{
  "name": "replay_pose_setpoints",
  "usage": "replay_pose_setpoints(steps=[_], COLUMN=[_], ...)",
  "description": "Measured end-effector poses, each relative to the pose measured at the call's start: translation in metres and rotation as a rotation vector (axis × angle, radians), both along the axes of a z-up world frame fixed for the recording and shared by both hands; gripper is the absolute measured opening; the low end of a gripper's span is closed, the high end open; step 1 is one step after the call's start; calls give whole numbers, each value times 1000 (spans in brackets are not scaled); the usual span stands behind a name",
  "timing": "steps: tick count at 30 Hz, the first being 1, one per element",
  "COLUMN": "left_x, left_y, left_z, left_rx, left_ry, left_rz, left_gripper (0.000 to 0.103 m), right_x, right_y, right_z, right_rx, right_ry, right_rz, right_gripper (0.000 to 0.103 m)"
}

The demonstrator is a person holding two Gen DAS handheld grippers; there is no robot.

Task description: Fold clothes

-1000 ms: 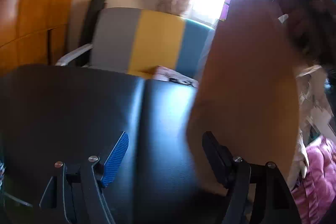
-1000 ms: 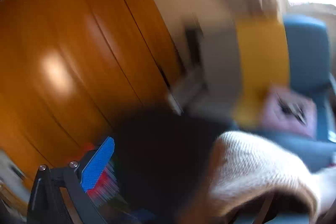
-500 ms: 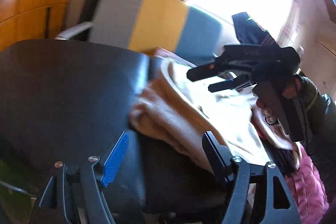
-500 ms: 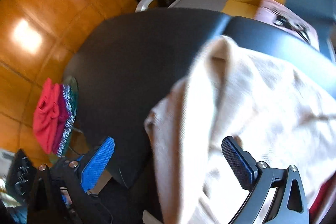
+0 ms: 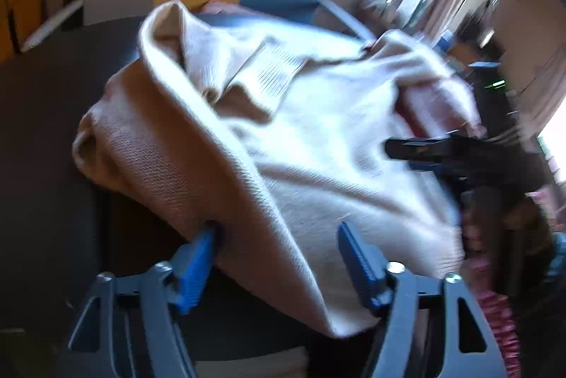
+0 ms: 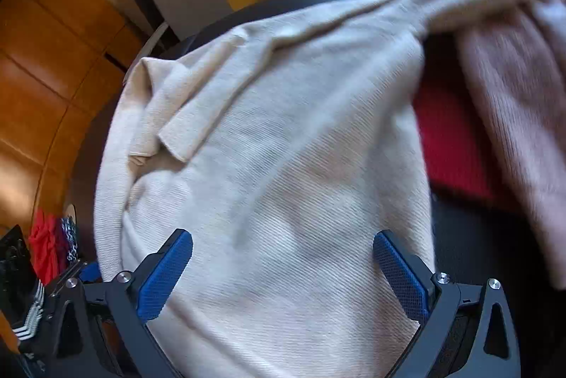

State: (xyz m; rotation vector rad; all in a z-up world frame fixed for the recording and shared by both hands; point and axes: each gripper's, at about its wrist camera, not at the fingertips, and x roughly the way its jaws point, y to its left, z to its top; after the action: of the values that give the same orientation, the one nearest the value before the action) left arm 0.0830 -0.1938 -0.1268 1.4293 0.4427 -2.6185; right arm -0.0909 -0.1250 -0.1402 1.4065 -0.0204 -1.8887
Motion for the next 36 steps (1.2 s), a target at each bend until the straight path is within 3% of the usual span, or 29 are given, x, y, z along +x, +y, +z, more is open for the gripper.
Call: replay_pose_setpoints(steps=[2, 3, 4, 8, 13, 17, 20, 23, 28, 31, 33, 36], left_x=[7, 11, 13, 39, 83, 101, 104, 109, 91, 67, 54, 38], left_y=[-6, -12, -19, -64, -163, -247, -274, -275, -205, -150, -129, -109], left_z=[0, 1, 2, 18, 50, 80, 94, 100, 55, 11, -11, -26], left_rx=[-1, 15, 35, 53, -162, -278, -341, -336, 9, 192, 287, 343], left_ry=[14, 25, 35, 66, 41, -2, -8, 28, 96, 60, 32, 28], left_rz=[18, 27, 36, 112, 345, 561, 685, 751, 421, 256, 218, 223], left_gripper=[27, 8, 4, 3, 3, 5, 10, 17, 18, 18, 18, 18], right_x=[6, 6, 5, 5, 11, 15, 15, 18, 23, 27, 30, 32], right_y=[5, 5, 6, 15, 20, 21, 15, 11, 0, -5, -8, -18], right_z=[0, 1, 1, -2, -10, -8, -9, -8, -6, -5, -6, -11], right_rx=[-51, -63, -77, -138, -178, -169, -153, -125, -61, -18, 8, 13], right_ry=[18, 20, 22, 23, 64, 94, 113, 144, 214, 257, 284, 300], right_rz=[-7, -8, -9, -15, -14, -27, -49, -54, -48, -53, -45, -39], right_gripper=[103, 103, 103, 103, 103, 103, 103, 103, 103, 103, 103, 103])
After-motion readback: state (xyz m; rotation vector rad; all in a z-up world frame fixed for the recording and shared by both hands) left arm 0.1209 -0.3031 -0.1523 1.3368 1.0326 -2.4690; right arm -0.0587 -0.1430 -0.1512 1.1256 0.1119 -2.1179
